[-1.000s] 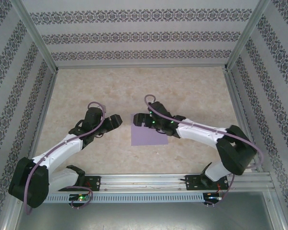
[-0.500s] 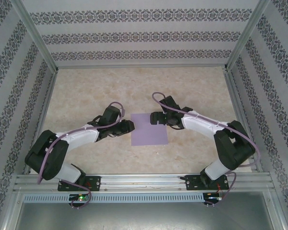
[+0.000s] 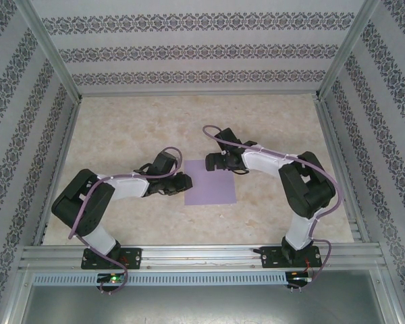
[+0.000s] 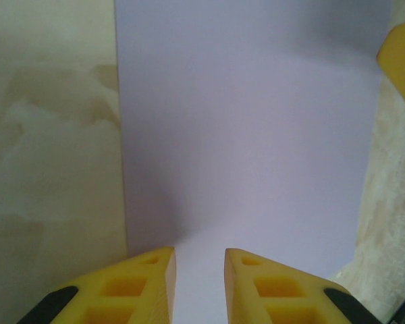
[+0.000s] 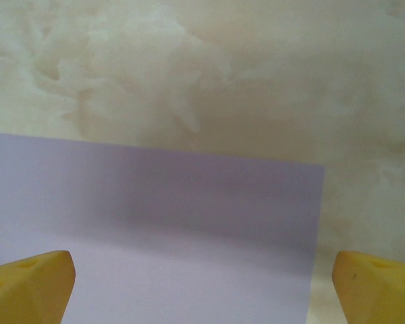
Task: Fold a paper plane with a square sheet of paper (fold left side to right side)
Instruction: Pick up the square sheet of paper from the center of the table.
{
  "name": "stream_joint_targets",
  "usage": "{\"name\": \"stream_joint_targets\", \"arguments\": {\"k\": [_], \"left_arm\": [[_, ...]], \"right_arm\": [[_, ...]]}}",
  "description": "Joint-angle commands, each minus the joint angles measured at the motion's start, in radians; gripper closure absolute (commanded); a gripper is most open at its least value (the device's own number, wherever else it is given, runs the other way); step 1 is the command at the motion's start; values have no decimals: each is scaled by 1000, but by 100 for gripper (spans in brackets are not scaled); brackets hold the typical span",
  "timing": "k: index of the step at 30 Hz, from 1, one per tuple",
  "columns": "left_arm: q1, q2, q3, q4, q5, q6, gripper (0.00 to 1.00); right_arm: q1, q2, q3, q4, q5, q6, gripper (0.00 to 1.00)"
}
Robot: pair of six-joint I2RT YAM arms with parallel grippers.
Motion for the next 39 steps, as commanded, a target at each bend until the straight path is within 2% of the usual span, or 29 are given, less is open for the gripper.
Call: {"name": "stream_joint_targets", "arguments": {"k": [1, 10, 20, 26, 35, 39], "left_arm": [[-14, 21, 18, 32, 12, -10, 75], [-15, 54, 8, 27, -2, -5, 77], [-15, 54, 1, 46, -6, -14, 77], [-14, 57, -6, 73, 5, -28, 77], [-14, 54, -9, 89, 11, -39, 76], [-14, 42, -13, 97, 9, -40, 73]], "right_arm": [[-7, 36, 33, -24, -7, 4, 2], [-2, 64, 14, -22, -60, 30, 2], [56, -20, -21, -58, -47, 36, 3], [92, -34, -21, -82, -47, 37, 11], [106, -22, -8, -96, -75, 32, 27], [105, -27, -12, -94, -110, 28, 36]]}}
